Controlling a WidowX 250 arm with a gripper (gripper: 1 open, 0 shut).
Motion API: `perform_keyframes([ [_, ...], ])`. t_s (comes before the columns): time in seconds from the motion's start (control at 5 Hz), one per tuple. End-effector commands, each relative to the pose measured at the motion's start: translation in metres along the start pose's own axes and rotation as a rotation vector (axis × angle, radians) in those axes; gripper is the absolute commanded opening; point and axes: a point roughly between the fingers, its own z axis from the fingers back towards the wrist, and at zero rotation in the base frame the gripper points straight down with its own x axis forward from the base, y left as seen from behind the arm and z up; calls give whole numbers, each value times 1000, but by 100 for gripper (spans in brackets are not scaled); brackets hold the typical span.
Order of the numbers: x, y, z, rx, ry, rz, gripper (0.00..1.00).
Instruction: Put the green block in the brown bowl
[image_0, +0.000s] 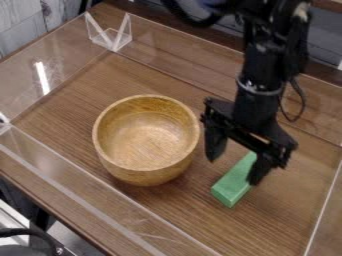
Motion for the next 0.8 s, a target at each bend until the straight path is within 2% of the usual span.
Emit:
perform_keyframes([
  [0.0, 7, -8, 1, -9, -81, -21, 100],
  [0.2, 11, -4, -3, -12, -97, -29, 100],
  [0.6, 15, 5, -6, -22, -105, -26, 100],
])
